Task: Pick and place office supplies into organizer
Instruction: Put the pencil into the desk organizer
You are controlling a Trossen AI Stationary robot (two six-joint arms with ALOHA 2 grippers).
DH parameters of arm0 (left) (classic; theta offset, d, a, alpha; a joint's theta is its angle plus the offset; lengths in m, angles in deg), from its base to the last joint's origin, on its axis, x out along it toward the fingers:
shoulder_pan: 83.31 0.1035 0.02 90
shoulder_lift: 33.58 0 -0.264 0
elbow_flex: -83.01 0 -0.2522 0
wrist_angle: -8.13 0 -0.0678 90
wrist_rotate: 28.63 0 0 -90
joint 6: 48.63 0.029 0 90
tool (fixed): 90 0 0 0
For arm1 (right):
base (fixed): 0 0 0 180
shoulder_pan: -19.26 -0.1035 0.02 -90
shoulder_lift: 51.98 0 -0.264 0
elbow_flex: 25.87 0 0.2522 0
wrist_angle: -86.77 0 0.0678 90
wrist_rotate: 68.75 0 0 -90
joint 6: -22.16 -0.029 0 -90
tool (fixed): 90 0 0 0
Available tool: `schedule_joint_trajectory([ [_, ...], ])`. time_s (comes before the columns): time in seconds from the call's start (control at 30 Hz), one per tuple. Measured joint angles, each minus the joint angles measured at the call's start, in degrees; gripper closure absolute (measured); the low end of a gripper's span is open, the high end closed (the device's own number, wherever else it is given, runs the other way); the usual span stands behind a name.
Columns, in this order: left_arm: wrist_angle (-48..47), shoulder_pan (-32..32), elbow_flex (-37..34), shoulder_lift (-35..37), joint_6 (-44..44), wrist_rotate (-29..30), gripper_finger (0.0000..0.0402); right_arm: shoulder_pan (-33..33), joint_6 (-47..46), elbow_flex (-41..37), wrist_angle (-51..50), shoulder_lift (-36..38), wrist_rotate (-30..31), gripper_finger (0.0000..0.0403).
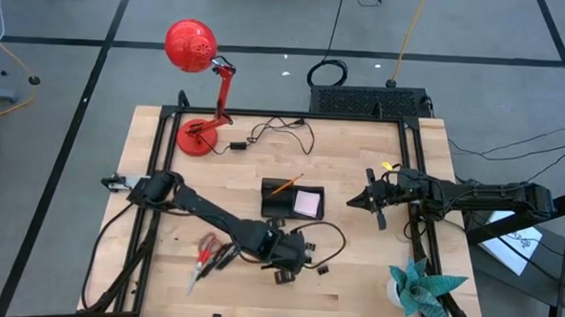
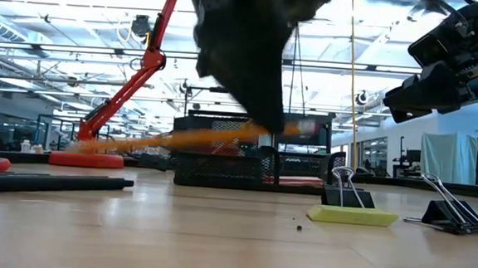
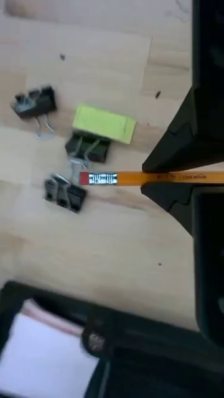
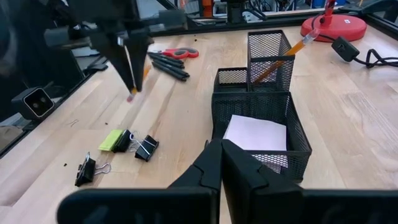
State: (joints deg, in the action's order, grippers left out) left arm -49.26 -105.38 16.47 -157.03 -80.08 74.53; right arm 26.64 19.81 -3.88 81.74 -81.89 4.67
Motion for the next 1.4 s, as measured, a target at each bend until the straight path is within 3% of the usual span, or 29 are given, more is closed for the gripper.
schedule_joint_trajectory([
  [0.3,2.0,2.3,0.0,3.9,9.2,1.0,0.0389,0.0,0.0,0.0,0.0,0.0,0.0,0.0399],
  [0.6,7.9,7.7,0.1,9.8,25.4,0.8,0.0368,0.0,0.0,0.0,0.0,0.0,0.0,0.0399],
  [0.9,12.1,14.9,0.1,14.6,32.9,-7.1,0.0388,0.0,0.0,0.0,0.1,-0.2,0.0,0.0399],
  [1.17,12.5,21.1,0.1,14.8,36.7,-12.9,0.0371,0.0,0.0,0.0,0.2,-0.2,0.0,0.0399],
  [1.4,12.5,24.3,0.1,14.8,36.5,-15.1,0.0387,0.0,-0.6,0.0,0.2,-0.2,0.0,0.0399],
])
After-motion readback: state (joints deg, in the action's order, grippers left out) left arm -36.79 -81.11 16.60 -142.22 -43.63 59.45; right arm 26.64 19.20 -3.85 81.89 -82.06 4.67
